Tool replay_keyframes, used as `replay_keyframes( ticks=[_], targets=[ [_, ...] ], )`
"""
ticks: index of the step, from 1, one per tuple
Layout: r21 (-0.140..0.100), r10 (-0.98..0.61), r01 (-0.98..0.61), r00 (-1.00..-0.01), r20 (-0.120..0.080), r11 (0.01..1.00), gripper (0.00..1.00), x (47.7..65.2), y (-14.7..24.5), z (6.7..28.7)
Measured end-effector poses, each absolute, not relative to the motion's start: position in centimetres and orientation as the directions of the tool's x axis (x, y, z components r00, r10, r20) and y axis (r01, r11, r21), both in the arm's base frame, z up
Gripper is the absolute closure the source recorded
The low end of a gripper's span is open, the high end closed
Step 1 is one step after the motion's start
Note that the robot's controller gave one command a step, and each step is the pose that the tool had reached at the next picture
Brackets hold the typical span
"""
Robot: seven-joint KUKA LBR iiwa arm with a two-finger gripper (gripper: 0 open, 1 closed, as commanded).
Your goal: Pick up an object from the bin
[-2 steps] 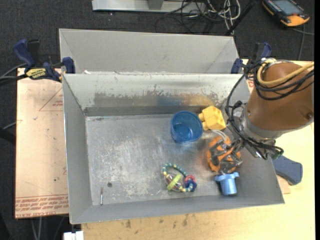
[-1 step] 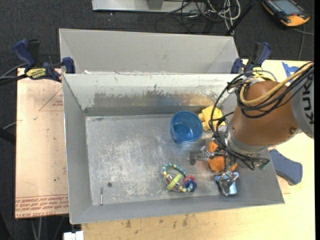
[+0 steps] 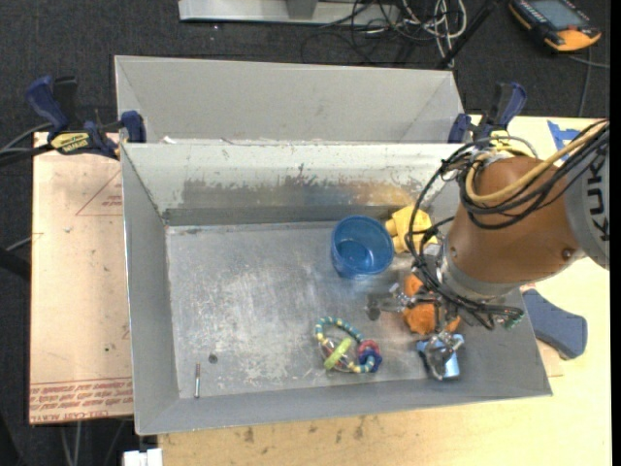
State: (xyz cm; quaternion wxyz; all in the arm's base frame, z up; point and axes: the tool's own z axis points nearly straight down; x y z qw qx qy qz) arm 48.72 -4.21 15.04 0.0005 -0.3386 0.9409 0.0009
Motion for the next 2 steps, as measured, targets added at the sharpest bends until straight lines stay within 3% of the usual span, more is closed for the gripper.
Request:
replay_keyframes(
  ticks=[1,2],
  targets=[
    [0.002,-0.755,-0.755,-0.656,0.002,0.656,1.00,49.40,0.58,7.09],
    [0.002,-0.755,-0.755,-0.656,0.002,0.656,1.00,49.40,0.58,7.09]
  ],
)
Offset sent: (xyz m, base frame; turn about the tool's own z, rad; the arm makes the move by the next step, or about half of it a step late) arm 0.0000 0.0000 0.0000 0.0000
